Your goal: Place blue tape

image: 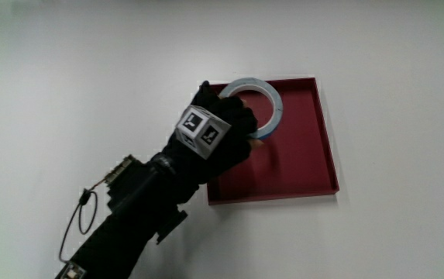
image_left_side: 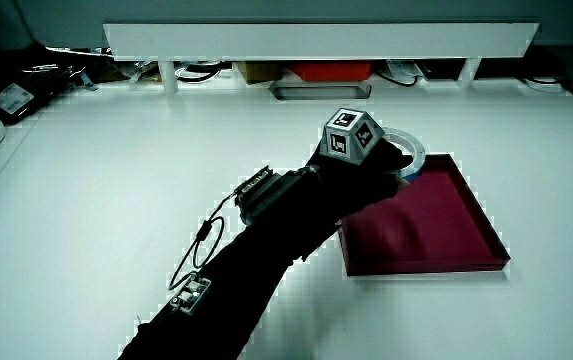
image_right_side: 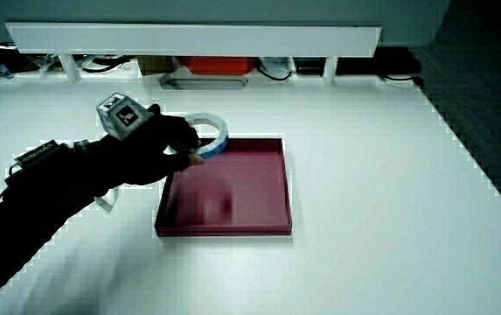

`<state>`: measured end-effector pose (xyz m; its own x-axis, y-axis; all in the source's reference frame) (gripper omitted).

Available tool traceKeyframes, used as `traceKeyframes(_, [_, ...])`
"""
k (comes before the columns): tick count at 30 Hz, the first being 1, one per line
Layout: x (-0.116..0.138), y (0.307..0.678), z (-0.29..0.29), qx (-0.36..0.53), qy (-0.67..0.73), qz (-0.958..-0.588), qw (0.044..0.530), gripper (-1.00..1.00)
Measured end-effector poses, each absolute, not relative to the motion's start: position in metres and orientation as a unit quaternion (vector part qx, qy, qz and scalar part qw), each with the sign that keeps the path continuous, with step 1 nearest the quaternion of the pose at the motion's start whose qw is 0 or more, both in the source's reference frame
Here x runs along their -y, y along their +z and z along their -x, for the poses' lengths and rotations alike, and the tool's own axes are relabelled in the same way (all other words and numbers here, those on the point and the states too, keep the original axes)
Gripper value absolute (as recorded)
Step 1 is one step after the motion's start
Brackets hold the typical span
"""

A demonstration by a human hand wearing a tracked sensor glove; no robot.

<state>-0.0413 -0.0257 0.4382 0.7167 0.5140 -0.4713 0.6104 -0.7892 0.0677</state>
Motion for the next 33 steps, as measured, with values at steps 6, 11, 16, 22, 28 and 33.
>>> traceKeyframes(6, [0.022, 0.452, 0.018, -0.316, -0.219, -0.914, 0.129, 0.0])
traceKeyframes(11, [0.014, 0.473, 0.001, -0.322, -0.201, -0.912, 0.153, 0.0])
traceKeyframes(16, [0.008, 0.481, -0.009, -0.33, -0.186, -0.909, 0.173, 0.0])
traceKeyframes(22, [0.002, 0.497, -0.018, -0.348, -0.161, -0.903, 0.193, 0.0])
traceKeyframes(28, [0.002, 0.504, -0.016, -0.346, -0.168, -0.902, 0.197, -0.02])
traceKeyframes(33, [0.0, 0.504, -0.016, -0.348, -0.159, -0.902, 0.203, -0.15])
